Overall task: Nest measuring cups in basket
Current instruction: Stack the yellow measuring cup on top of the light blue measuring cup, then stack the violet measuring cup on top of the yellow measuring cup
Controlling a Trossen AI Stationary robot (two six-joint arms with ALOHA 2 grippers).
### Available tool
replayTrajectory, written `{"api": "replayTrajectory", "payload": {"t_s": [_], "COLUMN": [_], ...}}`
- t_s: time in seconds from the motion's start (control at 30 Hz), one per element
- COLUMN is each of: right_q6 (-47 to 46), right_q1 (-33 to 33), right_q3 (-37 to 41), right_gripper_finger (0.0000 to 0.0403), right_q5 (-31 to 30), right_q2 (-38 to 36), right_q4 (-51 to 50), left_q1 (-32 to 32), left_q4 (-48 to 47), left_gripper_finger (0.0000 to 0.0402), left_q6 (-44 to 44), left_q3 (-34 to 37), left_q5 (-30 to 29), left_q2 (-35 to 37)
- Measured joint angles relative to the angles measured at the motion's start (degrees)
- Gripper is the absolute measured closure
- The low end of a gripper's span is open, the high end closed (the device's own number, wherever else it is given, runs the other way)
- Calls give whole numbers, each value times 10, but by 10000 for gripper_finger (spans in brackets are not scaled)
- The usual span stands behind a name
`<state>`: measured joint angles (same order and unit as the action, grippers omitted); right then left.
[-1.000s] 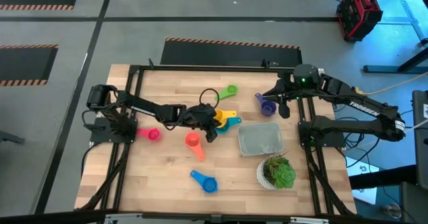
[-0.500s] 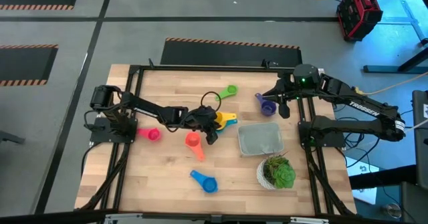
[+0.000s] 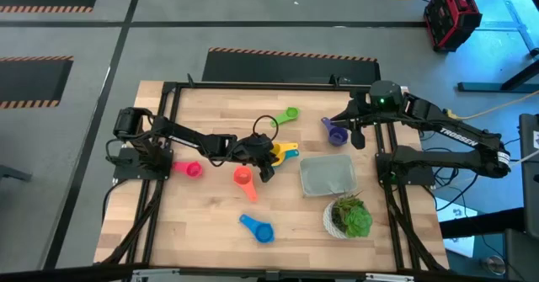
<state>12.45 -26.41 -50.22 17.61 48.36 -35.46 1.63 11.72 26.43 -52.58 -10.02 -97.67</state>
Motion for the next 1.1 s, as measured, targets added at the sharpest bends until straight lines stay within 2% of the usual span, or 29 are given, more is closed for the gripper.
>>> {"api": "replayTrajectory", "payload": {"t_s": [0.37, 0.67, 1.1], "right_q6": [0, 0, -1], "right_q1": [0, 0, 0], "right_q3": [0, 0, 0], "right_gripper_finger": [338, 338, 338], "right_q5": [0, 0, 0], "right_q2": [0, 0, 0], "right_q4": [0, 0, 0], "left_q1": [0, 0, 0], "left_q4": [0, 26, 158], "left_gripper_finger": [294, 291, 291], "left_q6": [0, -4, -150], "left_q3": [0, 0, 0], "left_q5": [0, 0, 0], "left_q2": [0, 0, 4]}}
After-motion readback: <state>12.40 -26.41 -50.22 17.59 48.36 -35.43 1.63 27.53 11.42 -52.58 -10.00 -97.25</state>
